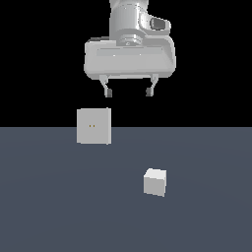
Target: Plug the charger into the wall socket.
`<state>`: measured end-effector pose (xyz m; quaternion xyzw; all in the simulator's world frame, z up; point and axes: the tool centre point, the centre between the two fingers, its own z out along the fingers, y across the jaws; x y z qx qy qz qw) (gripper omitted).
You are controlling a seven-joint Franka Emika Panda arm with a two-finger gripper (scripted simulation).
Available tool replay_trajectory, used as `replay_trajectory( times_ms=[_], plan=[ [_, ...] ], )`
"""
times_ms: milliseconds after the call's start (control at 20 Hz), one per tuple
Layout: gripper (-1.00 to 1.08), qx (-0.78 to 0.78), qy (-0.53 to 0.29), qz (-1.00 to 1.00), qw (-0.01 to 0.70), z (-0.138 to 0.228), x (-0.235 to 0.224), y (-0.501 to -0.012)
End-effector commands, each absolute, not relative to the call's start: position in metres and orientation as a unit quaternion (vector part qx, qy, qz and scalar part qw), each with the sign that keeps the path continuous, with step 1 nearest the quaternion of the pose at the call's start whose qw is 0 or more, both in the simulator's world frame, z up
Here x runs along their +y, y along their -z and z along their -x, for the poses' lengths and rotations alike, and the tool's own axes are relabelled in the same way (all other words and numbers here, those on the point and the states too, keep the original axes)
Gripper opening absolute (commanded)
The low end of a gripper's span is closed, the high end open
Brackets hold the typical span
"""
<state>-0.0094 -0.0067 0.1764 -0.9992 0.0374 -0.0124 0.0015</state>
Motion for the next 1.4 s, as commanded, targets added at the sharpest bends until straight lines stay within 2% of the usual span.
replay_trajectory(
  times_ms=[0,850,1350],
  plan=[
    [1.00,0.047,0.016,0.999,0.001,0.015,-0.010,-0.170],
    [1.00,0.147,0.058,0.987,-0.009,0.079,-0.040,-0.092],
    [1.00,0.179,0.071,0.981,-0.013,0.097,-0.047,-0.065]
  ],
)
